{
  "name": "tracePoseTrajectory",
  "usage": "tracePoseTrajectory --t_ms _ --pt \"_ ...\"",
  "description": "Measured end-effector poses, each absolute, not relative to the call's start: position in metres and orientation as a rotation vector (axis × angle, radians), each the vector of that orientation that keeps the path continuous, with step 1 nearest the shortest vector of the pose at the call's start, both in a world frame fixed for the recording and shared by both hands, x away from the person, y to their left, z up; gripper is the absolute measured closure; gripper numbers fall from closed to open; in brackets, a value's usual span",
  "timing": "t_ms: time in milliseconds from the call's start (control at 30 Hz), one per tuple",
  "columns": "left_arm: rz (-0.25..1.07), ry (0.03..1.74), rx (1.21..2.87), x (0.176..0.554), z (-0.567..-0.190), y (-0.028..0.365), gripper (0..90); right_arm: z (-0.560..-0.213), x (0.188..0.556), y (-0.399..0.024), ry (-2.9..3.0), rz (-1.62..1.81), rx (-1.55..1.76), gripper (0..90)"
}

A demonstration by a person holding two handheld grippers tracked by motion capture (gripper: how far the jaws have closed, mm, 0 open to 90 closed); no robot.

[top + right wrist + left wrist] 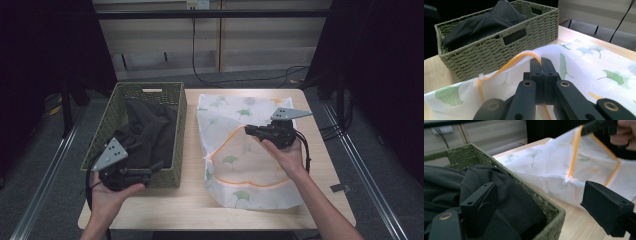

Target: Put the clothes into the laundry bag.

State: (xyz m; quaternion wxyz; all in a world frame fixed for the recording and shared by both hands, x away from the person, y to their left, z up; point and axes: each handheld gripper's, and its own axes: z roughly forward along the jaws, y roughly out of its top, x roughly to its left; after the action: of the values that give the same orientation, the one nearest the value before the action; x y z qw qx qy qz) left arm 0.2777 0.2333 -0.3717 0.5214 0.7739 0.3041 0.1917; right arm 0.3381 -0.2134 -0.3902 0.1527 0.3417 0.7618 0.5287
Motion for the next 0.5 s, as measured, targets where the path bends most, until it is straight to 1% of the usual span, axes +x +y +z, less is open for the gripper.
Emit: tracePoseTrajectory --t_ms 33,67,133,233,267,300,400,433,467,500 --pt "0.489 0.759 1.855 0.288 -0.367 0.237 12.6 -0.391 0.338 -0.213 2.192 1.513 0.975 90.0" --pt "0.489 0.759 1.855 0.288 -0.367 0.237 11.8 -0.391 0.338 -0.213 2.192 1.513 0.975 90.0" --pt "0.419 0.783 1.85 0.3 -0.365 0.241 11.2 -0.392 0.338 -0.212 2.198 1.513 0.969 89.9" --pt "0.477 0.809 1.894 0.316 -0.364 0.244 10.6 -0.392 0.338 -0.212 2.205 1.499 0.973 89.9" --pt "0.469 0.833 1.905 0.322 -0.365 0.246 10.6 -0.392 0.338 -0.212 2.205 1.499 0.973 89.9" --pt "0.46 0.868 1.9 0.329 -0.367 0.248 8.1 -0.393 0.338 -0.212 2.206 1.503 0.98 89.9" --pt "0.476 0.927 1.923 0.344 -0.374 0.252 6.7 -0.394 0.339 -0.212 2.208 1.499 0.985 89.9" --pt "0.462 0.963 1.947 0.354 -0.38 0.255 6.0 -0.395 0.339 -0.212 2.213 1.494 0.983 89.8" --pt "0.462 0.963 1.947 0.354 -0.38 0.255 5.6 -0.395 0.339 -0.212 2.213 1.494 0.983 89.8" --pt "0.473 0.981 1.956 0.363 -0.385 0.258 4.9 -0.396 0.34 -0.212 2.215 1.495 0.985 89.9"
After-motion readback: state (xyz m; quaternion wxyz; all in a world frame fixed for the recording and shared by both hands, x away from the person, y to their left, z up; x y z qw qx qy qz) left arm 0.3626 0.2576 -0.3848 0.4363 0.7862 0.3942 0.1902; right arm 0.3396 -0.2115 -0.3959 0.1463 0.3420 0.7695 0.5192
